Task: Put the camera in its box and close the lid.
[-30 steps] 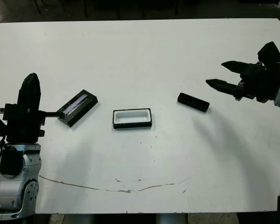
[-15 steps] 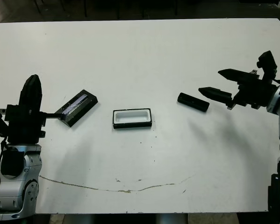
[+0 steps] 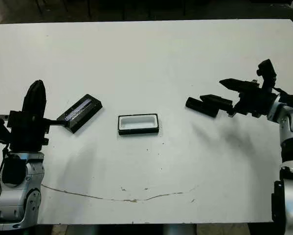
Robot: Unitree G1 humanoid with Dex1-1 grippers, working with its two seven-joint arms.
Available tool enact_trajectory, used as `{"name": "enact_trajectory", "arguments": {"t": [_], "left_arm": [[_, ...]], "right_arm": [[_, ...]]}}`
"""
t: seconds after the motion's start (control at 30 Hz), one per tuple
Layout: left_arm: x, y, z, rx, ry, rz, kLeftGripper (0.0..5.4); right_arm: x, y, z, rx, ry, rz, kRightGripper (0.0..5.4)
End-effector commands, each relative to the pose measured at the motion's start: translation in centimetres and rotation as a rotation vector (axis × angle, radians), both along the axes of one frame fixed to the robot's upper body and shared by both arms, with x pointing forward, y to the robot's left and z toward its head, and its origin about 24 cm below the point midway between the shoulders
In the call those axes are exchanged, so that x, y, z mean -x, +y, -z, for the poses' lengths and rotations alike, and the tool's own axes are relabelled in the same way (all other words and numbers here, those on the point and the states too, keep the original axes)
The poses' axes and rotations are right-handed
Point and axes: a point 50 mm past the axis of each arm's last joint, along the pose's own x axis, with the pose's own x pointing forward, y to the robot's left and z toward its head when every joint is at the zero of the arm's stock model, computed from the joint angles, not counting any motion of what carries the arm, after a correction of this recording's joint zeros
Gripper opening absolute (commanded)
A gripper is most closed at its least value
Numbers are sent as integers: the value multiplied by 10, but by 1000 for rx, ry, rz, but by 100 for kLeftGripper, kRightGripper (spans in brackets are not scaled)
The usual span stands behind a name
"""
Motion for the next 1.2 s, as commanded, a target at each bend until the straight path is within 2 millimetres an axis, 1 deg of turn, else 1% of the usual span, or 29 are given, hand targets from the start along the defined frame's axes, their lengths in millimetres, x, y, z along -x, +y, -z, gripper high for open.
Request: {"name": "enact_trajectory", "arguments": {"t": [0.03,0.37,0.63,1.0,1.2], "left_arm": [[0,3,6,-5,34,-2,0],[0,5,6,-1,30,-2,0],[1,8,8,2,33,2,0],[2,8,10,-4,41,4,0],[3,9,11,1,37,11,0]], "right_arm": [[-1,1,10,17,31,-5,539],[0,5,24,39,55,-29,539],[7,4,47,30,93,-12,539],[16,3,61,-9,140,-21,539],[19,-2,66,24,159,-1,539]]}}
